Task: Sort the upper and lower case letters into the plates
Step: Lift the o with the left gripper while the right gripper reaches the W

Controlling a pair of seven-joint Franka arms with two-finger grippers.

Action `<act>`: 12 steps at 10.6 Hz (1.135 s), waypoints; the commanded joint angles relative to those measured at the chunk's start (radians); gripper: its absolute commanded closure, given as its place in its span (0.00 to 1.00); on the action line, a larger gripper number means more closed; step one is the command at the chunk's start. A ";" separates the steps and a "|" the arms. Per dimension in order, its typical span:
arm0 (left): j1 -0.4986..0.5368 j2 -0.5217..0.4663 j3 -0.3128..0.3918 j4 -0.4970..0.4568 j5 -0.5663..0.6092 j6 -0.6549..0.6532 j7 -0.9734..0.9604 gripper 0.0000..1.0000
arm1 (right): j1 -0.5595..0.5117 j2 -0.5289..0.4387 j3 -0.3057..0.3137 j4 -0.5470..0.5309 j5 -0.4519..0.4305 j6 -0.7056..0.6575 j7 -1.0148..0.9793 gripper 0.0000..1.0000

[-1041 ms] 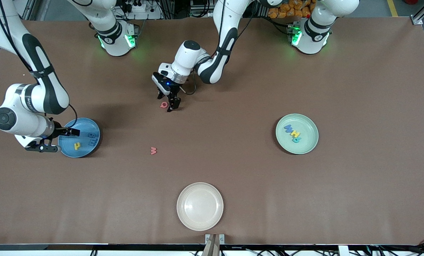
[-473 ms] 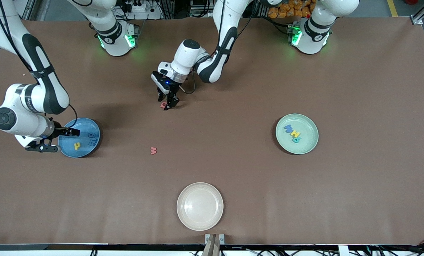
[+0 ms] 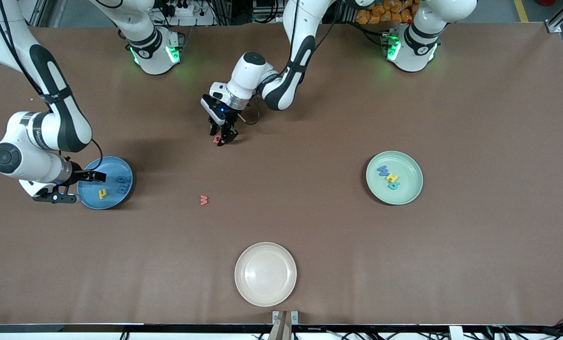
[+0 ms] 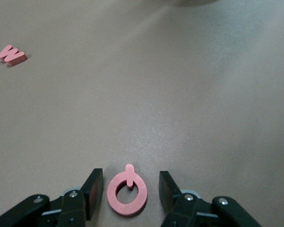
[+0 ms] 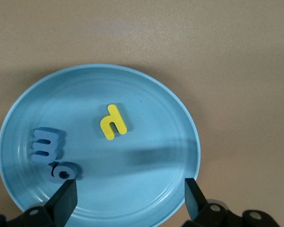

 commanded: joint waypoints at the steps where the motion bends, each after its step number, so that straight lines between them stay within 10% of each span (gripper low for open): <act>1: -0.008 -0.004 -0.004 -0.029 0.017 -0.008 -0.037 0.60 | -0.004 -0.002 0.008 0.008 -0.015 -0.010 0.001 0.00; 5: -0.008 -0.019 0.002 -0.040 0.014 -0.062 -0.037 0.70 | 0.025 -0.012 0.013 0.067 -0.012 -0.103 0.011 0.00; 7: -0.008 -0.043 0.028 -0.042 0.014 -0.134 -0.037 1.00 | 0.039 -0.010 0.013 0.123 -0.004 -0.188 0.013 0.00; 12: -0.008 -0.103 0.143 -0.034 0.015 -0.391 -0.038 1.00 | 0.106 -0.001 0.016 0.157 0.031 -0.176 0.019 0.00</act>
